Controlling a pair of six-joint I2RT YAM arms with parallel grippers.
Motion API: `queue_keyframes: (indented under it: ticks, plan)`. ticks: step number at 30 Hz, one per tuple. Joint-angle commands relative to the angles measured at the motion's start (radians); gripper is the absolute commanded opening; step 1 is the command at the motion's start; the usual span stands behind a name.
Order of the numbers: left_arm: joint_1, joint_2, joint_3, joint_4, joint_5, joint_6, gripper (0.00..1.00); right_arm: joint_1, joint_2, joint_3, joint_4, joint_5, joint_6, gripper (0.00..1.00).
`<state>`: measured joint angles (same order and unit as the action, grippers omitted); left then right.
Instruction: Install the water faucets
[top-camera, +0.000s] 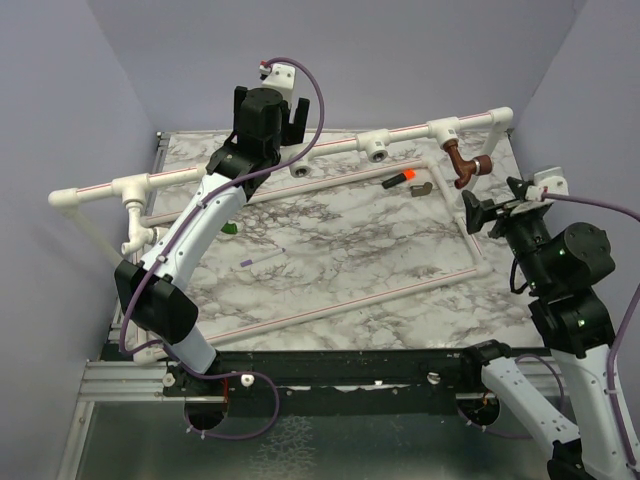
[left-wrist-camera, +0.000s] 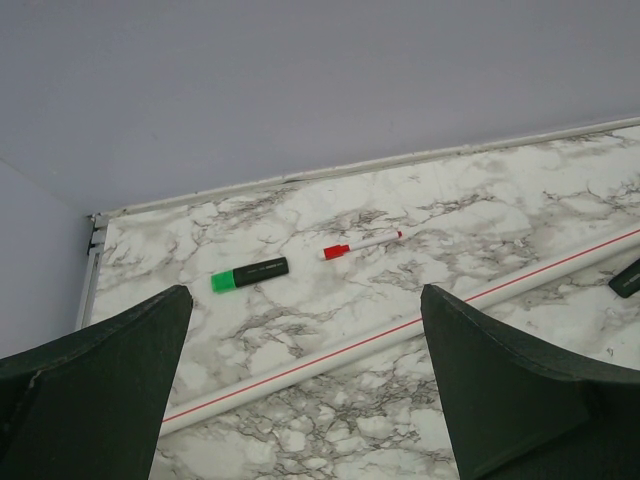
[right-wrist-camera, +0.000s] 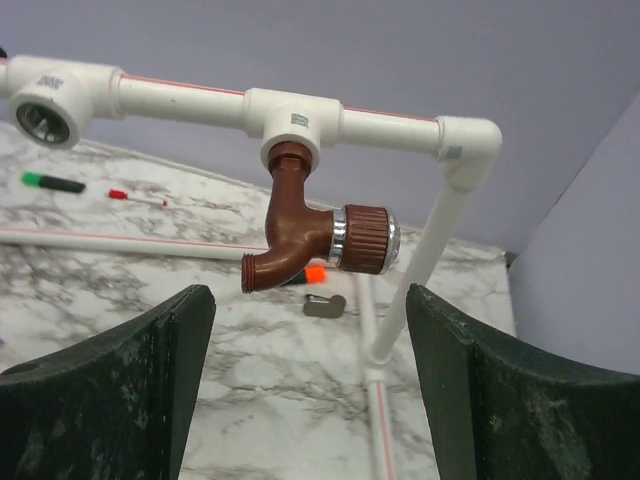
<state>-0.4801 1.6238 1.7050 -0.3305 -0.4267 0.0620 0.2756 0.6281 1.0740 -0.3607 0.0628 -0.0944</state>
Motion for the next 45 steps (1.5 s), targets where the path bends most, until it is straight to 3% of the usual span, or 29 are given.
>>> queue_keyframes:
  ticks: [1, 6, 12, 26, 38, 45]
  plan:
    - [-0.012, 0.041, -0.006, -0.053, 0.016, 0.001, 0.97, 0.002, 0.001, -0.021, -0.02, -0.161, -0.424, 0.82]
    - [-0.015, 0.049, -0.005, -0.057, 0.029, -0.009, 0.98, 0.001, 0.016, -0.048, -0.046, -0.242, -0.724, 0.83]
    - [-0.014, 0.037, -0.011, -0.057, 0.018, -0.005, 0.97, 0.002, 0.031, -0.127, -0.019, -0.216, -1.045, 0.82]
    - [-0.015, 0.057, -0.004, -0.058, 0.025, -0.008, 0.97, 0.002, 0.111, -0.2, 0.272, -0.108, -1.426, 0.81]
    - [-0.015, 0.057, -0.007, -0.058, 0.023, -0.003, 0.97, 0.009, 0.208, -0.211, 0.417, -0.056, -1.477, 0.7]
    - [-0.015, 0.056, -0.004, -0.058, 0.023, -0.004, 0.97, 0.01, 0.208, -0.217, 0.418, -0.049, -1.383, 0.42]
